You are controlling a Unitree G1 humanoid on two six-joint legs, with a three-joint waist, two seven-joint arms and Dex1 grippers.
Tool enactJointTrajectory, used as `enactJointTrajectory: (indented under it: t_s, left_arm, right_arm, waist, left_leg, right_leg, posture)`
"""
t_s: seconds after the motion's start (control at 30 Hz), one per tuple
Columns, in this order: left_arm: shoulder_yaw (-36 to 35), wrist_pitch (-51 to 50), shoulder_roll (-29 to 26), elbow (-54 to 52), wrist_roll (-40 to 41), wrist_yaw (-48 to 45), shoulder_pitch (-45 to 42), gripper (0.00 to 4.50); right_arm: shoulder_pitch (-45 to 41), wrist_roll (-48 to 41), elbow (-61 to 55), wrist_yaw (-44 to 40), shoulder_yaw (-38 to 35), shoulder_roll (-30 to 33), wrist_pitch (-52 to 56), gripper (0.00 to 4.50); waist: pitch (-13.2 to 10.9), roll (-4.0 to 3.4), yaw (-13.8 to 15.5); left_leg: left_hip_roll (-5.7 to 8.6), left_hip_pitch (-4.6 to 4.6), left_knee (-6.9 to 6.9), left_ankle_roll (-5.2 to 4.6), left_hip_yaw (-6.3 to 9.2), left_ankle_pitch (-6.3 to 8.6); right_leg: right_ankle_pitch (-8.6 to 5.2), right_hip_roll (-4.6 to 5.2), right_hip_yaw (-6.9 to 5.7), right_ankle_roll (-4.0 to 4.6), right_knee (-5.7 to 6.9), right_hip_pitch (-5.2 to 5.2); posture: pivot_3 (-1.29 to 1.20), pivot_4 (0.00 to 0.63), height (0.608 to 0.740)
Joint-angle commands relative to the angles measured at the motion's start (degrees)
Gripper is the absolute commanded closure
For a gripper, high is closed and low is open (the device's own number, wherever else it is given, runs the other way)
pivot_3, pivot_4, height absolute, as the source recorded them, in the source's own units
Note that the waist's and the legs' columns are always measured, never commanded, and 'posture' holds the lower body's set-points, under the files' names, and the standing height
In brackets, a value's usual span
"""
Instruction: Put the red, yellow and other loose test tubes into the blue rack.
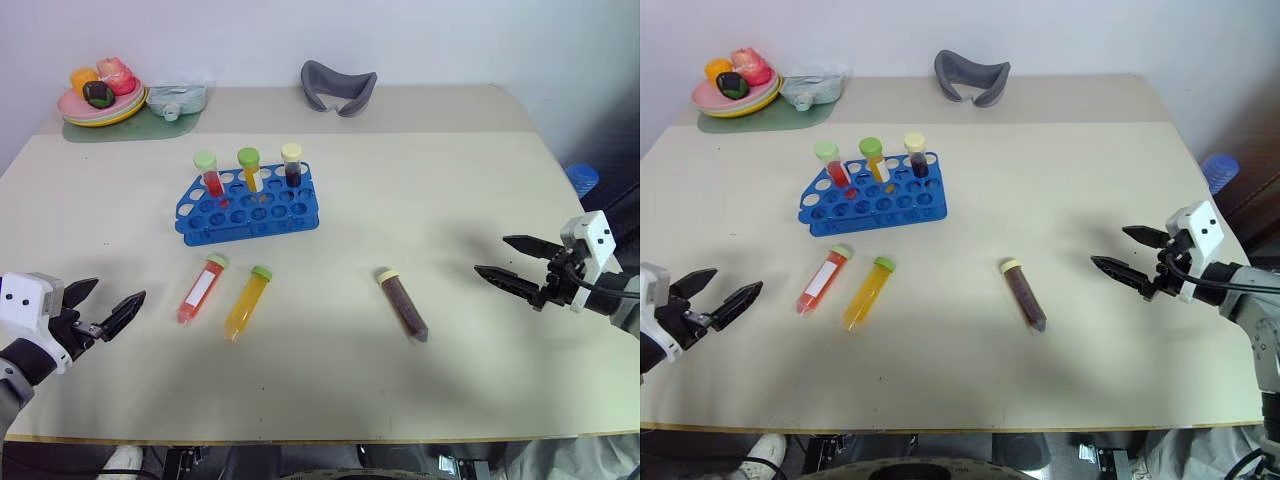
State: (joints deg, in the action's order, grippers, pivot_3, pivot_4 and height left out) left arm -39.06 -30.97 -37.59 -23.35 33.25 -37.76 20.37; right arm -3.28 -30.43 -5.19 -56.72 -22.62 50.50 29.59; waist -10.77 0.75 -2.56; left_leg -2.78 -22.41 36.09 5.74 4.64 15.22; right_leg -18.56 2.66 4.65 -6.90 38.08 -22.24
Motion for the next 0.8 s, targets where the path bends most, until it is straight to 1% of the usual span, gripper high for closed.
enactJointTrajectory:
  t_s: [0.03, 0.33, 0.53, 0.67, 0.8]
  left_arm:
    - [-1.5, 0.6, 0.3, -1.5, 0.5, 0.6, 0.4, 0.18]
    - [-1.2, 0.4, 0.2, -1.2, 0.8, 1.6, -1.3, 0.18]
    - [-0.7, -0.3, -0.3, -0.4, 2.7, 1.1, -4.1, 0.18]
    - [2.8, -1.9, -0.8, -1.3, 4.0, 0.5, -6.9, 0.18]
    - [9.4, -2.4, -1.8, 0.2, 3.8, -0.9, -13.3, 0.18]
  right_arm:
    - [-1.4, 0.2, -0.2, -0.2, 0.1, 0.5, -1.1, 0.01]
    - [-2.8, 0.4, -0.6, 1.1, 1.7, -0.5, -1.3, 0.01]
    - [-1.8, 0.1, -3.7, 4.4, 2.5, -2.7, 0.2, 0.01]
    - [0.2, -1.2, -8.8, 7.9, 0.7, -3.3, 3.5, 0.01]
    - [2.7, -5.5, -18.3, 12.0, -2.3, -2.9, 10.7, 0.01]
  waist:
    - [0.0, 0.00, 0.0]
    - [0.0, 0.00, 0.0]
    - [0.0, 0.00, 0.1]
    - [0.0, -0.02, 0.1]
    - [0.0, -0.02, 0.3]
  left_leg:
    - [0.00, 0.00, 0.00, 0.00, 0.00, 0.00]
    - [0.00, 0.00, 0.01, 0.00, 0.00, 0.00]
    - [0.00, 0.00, 0.01, 0.00, 0.00, 0.00]
    - [0.00, -0.01, 0.02, 0.00, 0.00, 0.00]
    - [0.00, -0.01, 0.02, 0.00, 0.02, 0.00]
  right_leg:
    - [0.00, 0.00, 0.00, 0.00, 0.00, 0.00]
    - [0.00, 0.00, 0.00, 0.00, 0.00, 0.01]
    - [0.00, 0.00, 0.00, 0.00, 0.01, 0.01]
    - [0.00, 0.01, 0.00, 0.00, 0.02, 0.00]
    - [0.00, 0.00, -0.01, -0.01, 0.02, 0.01]
  posture:
    - [0.00, 0.150, 0.740]
    - [0.00, 0.150, 0.740]
    - [0.00, 0.150, 0.740]
    - [0.00, 0.150, 0.740]
    - [0.00, 0.150, 0.740]
